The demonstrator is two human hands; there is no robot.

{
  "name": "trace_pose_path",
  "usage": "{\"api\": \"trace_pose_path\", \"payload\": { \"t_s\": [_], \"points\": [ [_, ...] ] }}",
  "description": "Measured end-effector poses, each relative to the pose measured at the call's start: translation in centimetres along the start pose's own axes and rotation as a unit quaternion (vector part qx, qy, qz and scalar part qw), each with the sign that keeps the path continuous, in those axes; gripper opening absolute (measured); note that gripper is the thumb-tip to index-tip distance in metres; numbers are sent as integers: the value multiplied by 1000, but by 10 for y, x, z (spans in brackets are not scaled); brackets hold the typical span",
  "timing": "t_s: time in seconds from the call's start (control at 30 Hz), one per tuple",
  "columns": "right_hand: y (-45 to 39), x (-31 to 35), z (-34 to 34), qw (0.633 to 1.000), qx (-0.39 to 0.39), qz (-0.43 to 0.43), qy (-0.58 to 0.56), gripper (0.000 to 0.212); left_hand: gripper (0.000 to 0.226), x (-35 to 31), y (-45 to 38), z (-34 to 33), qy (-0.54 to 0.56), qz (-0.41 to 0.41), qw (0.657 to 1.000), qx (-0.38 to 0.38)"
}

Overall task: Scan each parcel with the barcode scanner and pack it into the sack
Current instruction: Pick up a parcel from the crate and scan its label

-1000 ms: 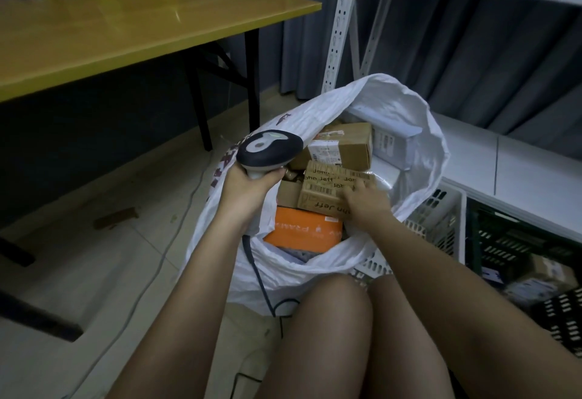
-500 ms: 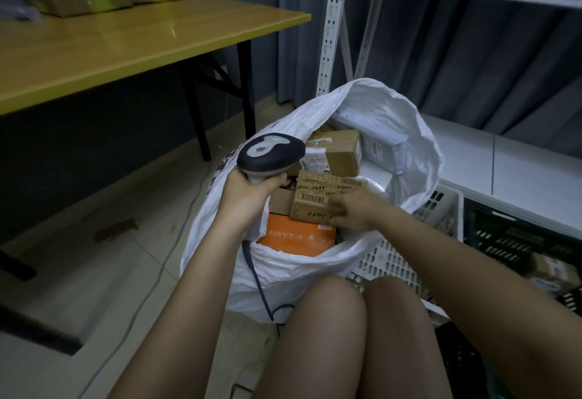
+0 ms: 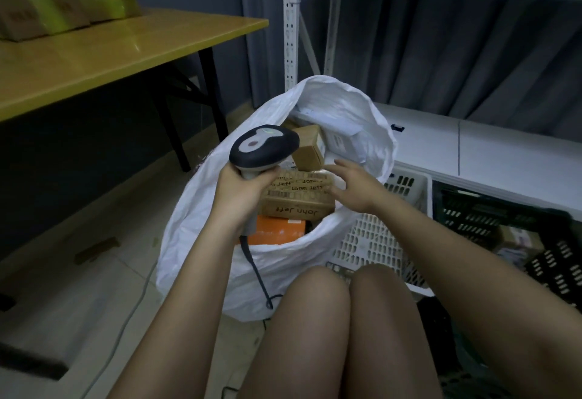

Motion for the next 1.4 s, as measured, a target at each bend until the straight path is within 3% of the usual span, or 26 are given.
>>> {"api": "trace_pose_path", "payload": {
  "t_s": [0.3, 0.47, 0.93, 1.17, 1.4],
  "points": [
    [55, -55, 35, 989, -113, -78, -51, 58, 52, -24, 18, -60, -3, -31, 999, 40],
    [92, -86, 54, 982, -107, -144, -51, 62, 45, -37, 30, -105, 0, -45, 993, 106],
    [215, -195, 102, 938, -137, -308, -81, 72, 53, -68, 60, -245, 14, -92, 956, 277],
    [211, -270, 77, 914, -107, -373, -119, 66, 54, -42, 30, -309, -19, -61, 936, 345],
    [175, -333, 40, 905, -90, -388, -149, 65, 50, -17, -1, -361, -38, -62, 934, 351]
  ]
}}
Point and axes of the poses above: each hand's wrist, its own y-axis away from the middle knuckle, its own z-axis out of the back of the hand, x = y × z, the point moved 4 cm from there along -y, towards the middle knuckle, and after that the axes turned 11 degrees about -y, right-handed, at the moved point
